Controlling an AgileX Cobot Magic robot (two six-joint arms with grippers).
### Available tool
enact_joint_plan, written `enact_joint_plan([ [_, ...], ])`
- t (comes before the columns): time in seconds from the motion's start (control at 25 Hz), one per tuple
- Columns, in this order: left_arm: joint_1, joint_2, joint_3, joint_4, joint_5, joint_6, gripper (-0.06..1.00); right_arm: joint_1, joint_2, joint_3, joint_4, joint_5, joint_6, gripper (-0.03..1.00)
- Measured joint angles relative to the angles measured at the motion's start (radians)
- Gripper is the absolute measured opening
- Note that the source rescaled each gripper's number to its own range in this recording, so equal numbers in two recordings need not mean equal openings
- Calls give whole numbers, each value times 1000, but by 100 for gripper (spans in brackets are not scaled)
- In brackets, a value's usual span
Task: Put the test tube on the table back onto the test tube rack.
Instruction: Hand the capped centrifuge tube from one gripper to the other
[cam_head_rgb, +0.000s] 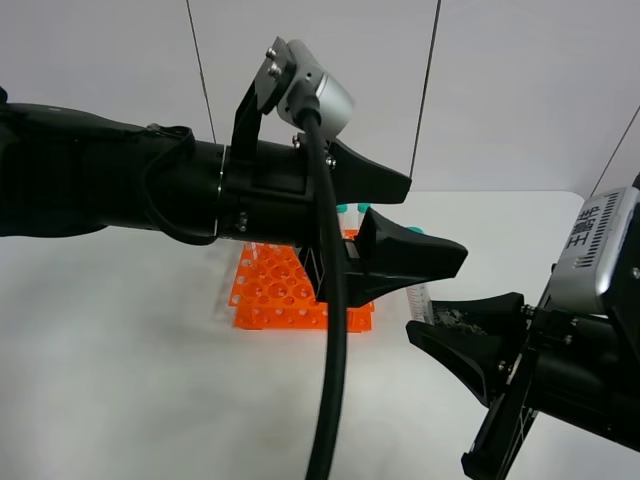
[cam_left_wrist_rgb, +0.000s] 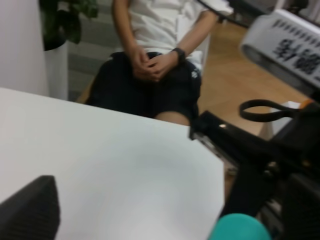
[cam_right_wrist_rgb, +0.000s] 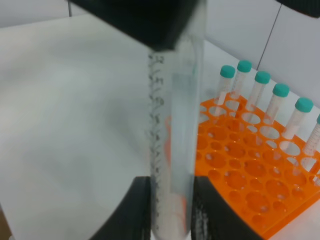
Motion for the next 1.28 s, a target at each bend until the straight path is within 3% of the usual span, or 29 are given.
enact_joint_plan([
  [0.16,0,0,0,0,57,0,66,0,0,0,0,-8,0,3],
  [0.36,0,0,0,0,69,0,46,0,0,0,0,-15,0,3],
  [0.64,0,0,0,0,99,10,1,0,0,0,0,-24,0,3],
  [1.28,0,3,0,3,112,25,0,0,0,0,4,-4,25,6],
])
